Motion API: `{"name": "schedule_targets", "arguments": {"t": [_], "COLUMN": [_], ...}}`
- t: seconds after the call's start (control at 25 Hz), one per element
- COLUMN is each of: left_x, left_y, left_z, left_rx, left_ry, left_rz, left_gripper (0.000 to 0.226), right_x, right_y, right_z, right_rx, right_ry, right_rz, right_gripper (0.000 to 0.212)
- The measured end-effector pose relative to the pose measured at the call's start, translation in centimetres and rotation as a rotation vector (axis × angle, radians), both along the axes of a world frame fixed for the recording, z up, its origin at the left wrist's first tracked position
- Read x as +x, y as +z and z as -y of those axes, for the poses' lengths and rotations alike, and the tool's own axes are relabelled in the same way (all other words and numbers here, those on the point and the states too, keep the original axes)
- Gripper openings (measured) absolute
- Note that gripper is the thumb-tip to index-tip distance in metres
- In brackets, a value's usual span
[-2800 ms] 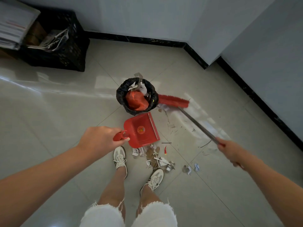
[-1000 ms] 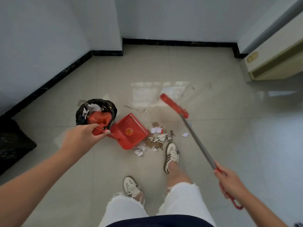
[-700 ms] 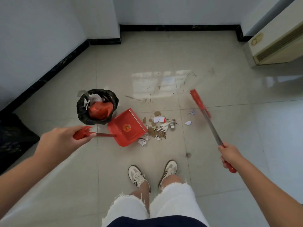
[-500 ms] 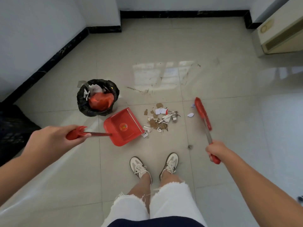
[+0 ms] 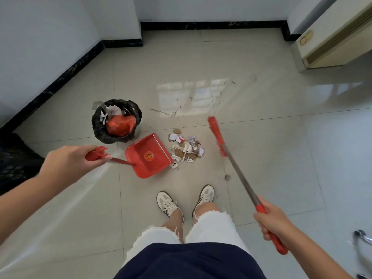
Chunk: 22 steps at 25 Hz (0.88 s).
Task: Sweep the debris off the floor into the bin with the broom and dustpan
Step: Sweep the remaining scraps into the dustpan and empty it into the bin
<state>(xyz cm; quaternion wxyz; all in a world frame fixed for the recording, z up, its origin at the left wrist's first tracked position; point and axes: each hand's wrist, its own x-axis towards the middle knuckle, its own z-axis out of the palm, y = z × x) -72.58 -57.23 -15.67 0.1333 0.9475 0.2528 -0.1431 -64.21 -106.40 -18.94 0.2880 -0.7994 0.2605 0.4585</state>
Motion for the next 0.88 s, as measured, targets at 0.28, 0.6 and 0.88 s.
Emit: {"name": "schedule_targets", "arguments": {"t": [0.28,0.6,0.88], "left_x": [-6.2,-5.6,-5.0], "left_y": [-1.0,2.4,-1.9], "left_z": [-8.6,-4.0,-1.8], "left_rx": [-0.096,-0.046,0.037], "left_ry": [0.122,0.055,-0.164], "left_rz": [0.047,0.035,-0.005], "left_gripper": [0.043,0.049,0.031], "right_x": [-1.9,-2.3,-1.2], "right_y": [0.6,-7.6,-9.3], "right_z": [5.8,-3.0,-12.9], "right_rx": [-0.178,0.027,0.062], "right_ry": [-0.149,-0.523,-0.236], "right_rz": [-0.082,-0.203,-0.192], "right_gripper": [0.015,0.033,0.029]}}
